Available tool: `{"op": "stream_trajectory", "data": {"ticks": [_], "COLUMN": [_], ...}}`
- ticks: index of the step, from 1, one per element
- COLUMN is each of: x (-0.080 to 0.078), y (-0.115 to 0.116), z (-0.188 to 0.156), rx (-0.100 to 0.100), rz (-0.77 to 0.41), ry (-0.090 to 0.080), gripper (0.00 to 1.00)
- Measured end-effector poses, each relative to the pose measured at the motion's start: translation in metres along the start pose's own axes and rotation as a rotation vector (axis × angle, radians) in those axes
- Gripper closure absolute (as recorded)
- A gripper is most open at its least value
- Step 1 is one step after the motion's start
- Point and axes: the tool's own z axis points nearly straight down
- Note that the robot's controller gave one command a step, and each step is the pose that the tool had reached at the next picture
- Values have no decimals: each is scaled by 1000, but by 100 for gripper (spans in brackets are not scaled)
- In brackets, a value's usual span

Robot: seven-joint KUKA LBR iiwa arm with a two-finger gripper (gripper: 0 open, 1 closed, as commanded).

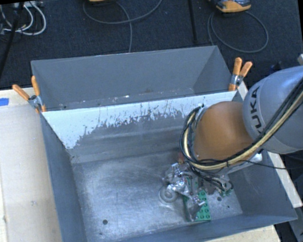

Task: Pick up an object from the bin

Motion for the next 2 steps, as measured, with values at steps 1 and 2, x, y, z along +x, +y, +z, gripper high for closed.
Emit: {"op": "stream_trajectory", "data": {"ticks": [1,2], "x": [5,-2], "y": [-2,-3], "z": [-1,-1], "rx": [3,8], "rz": [1,3], "ry": [22,-10], "gripper": [100,0]}}
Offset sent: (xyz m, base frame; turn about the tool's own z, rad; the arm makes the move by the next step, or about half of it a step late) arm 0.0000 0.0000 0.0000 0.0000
